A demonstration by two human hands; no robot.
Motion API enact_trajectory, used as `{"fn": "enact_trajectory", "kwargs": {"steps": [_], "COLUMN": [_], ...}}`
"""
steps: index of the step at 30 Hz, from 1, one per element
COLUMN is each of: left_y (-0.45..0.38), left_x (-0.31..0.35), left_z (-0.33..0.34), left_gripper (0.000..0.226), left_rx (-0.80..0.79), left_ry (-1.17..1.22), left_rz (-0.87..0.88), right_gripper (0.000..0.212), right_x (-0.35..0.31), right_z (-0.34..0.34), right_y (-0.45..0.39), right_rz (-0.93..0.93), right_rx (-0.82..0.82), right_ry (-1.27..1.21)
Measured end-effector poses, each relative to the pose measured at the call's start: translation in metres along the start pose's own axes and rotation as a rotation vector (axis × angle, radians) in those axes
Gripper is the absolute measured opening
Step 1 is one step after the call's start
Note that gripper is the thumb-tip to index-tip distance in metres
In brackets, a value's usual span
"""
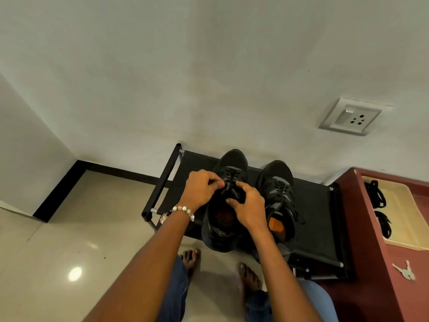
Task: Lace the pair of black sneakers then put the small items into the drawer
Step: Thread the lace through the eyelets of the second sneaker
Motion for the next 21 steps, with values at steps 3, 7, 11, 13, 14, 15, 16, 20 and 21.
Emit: {"fn": "enact_trajectory", "kwargs": {"steps": [3, 7, 11, 13, 14, 15, 16, 20, 21], "left_y": [0.002, 0.002, 0.000, 0.000, 0.000, -0.001, -0.002, -0.007, -0.008], "left_x": [-0.002, -0.010, -0.010, -0.010, -0.010, -0.009, -0.009, -0.006, -0.007], "left_z": [0.001, 0.006, 0.004, 0.004, 0.005, 0.005, 0.006, 0.012, 0.011], "left_gripper": [0.014, 0.012, 0.005, 0.005, 0.006, 0.008, 0.010, 0.019, 0.020], "left_rx": [-0.016, 0.006, 0.002, -0.021, -0.033, -0.045, -0.062, -0.160, -0.157], "left_ry": [0.028, 0.215, 0.207, 0.233, 0.239, 0.238, 0.236, 0.212, 0.177], "left_rz": [-0.065, -0.172, -0.163, -0.162, -0.166, -0.170, -0.177, -0.199, -0.202], "right_gripper": [0.062, 0.061, 0.061, 0.060, 0.060, 0.060, 0.061, 0.062, 0.062], "right_x": [0.000, -0.002, -0.003, -0.004, -0.004, -0.004, -0.004, -0.001, 0.000], "right_z": [-0.002, -0.005, -0.008, -0.008, -0.009, -0.009, -0.009, -0.010, -0.010], "right_y": [-0.002, 0.000, 0.001, 0.002, 0.002, 0.002, 0.002, 0.001, 0.001], "right_rz": [0.000, -0.006, -0.011, -0.015, -0.018, -0.021, -0.022, -0.013, -0.010], "right_rx": [0.015, 0.004, 0.004, -0.003, -0.006, -0.010, -0.015, -0.032, -0.033], "right_ry": [0.021, 0.024, -0.008, -0.014, -0.014, -0.016, -0.022, -0.033, -0.040]}}
Point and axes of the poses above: each hand's wrist, its own y-axis away from the middle knuckle, its own z-axis out of the palm, x = y × z, the point moved 6 cm from there along -y, towards the middle knuckle, and after that the axes turned 12 degrees about -x, right-handed, at the moved point
